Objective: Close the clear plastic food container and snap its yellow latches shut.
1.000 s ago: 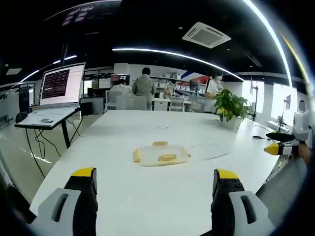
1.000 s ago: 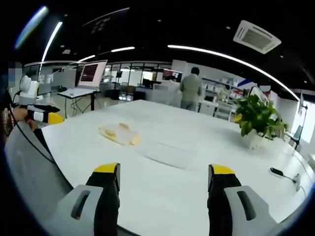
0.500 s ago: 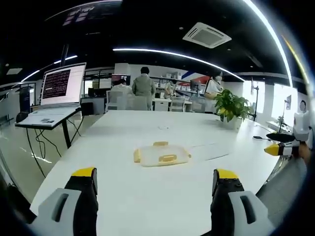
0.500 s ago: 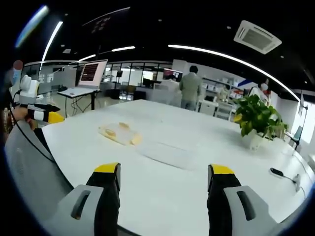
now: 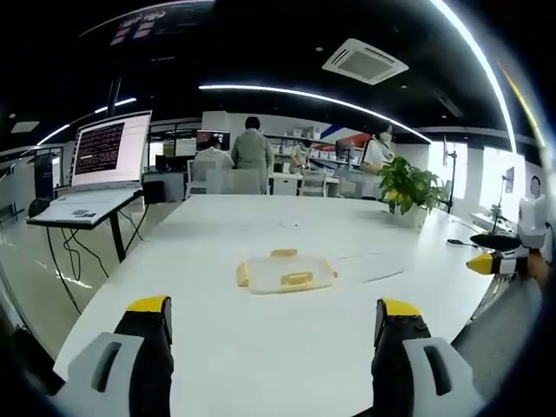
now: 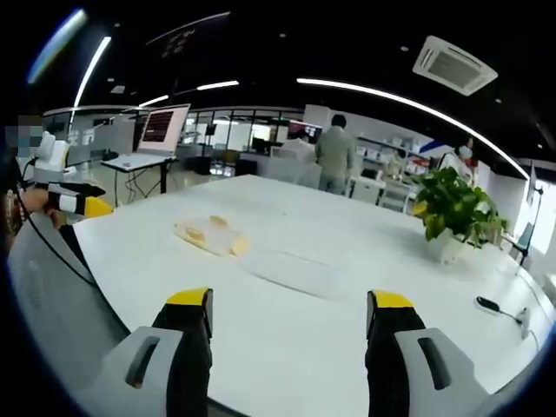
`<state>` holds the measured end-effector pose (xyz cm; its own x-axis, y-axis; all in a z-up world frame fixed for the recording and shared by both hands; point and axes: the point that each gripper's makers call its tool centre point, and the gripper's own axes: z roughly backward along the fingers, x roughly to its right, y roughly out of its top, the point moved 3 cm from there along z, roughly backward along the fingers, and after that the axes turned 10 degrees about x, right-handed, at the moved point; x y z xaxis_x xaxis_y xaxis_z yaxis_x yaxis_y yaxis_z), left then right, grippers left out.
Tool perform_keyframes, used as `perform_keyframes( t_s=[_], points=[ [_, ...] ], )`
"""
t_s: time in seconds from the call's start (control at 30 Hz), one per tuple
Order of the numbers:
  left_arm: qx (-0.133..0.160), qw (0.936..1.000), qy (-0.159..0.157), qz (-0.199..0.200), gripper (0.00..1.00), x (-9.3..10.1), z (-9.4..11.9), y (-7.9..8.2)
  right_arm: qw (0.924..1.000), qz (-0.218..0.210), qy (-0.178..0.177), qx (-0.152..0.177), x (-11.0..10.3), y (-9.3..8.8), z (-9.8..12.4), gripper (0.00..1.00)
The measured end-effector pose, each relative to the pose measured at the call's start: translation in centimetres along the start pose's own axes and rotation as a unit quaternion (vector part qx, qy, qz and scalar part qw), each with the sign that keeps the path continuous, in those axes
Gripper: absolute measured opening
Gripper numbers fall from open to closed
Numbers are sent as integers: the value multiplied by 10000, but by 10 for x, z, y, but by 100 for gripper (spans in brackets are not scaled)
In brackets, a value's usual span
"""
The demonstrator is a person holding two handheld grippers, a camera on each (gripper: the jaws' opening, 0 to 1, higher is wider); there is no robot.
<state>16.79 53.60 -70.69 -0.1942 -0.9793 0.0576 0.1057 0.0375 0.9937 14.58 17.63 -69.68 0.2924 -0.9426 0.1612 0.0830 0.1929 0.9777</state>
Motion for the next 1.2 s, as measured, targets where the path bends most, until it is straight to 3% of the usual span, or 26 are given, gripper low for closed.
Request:
perform_keyframes(
  t_s=[0.6, 1.07, 1.2],
  points=[
    [-80, 9999, -59, 63, 91, 2, -1, -2, 9996, 12, -247, -159, 6, -4, 0, 69],
    [-392, 9991, -182, 13, 87, 6, 0, -11, 9985, 40, -299, -462, 7, -13, -1, 70],
    [-336, 9992, -185, 95, 88, 6, 1, -9, 9992, -77, -310, -240, 8, -7, 1, 71]
  ],
)
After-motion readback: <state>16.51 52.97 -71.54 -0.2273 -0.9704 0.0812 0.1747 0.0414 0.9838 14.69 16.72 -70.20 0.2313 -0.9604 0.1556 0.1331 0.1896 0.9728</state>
